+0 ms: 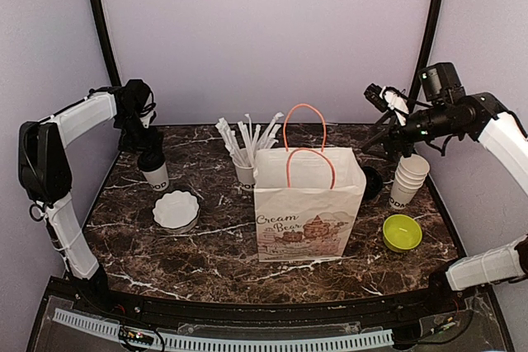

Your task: Pack the takeout coffee

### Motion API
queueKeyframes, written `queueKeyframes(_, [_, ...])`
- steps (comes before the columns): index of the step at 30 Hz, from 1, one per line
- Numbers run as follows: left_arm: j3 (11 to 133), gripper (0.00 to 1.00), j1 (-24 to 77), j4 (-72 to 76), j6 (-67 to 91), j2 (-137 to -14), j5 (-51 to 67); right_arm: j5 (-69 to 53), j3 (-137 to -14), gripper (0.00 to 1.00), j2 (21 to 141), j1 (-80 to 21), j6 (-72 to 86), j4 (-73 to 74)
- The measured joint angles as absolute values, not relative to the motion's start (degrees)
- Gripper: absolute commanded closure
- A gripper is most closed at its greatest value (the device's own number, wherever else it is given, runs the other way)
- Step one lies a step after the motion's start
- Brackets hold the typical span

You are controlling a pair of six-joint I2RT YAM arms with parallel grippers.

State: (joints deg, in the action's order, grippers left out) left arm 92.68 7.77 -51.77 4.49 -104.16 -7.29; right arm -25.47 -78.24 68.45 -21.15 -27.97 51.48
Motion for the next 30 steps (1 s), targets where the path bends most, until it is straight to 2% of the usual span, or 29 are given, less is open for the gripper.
queueKeyframes(20, [92.9, 0.12, 7.8, -53.0, 4.4, -104.8, -5.1, -25.7, -77.6, 0.27, 68.4, -20.9, -27.9, 49.9])
queueKeyframes(26, [92.9, 0.15, 7.8, -53.5, 4.5, -106.1, -4.4, -25.9, -77.4, 0.27, 68.4, -20.9, -27.9, 49.7])
queueKeyframes(30, [92.9, 0.21, 7.8, -53.5, 4.5, -106.1, -3.9, -25.9, -76.9, 0.27, 68.4, -20.9, -27.9, 49.7])
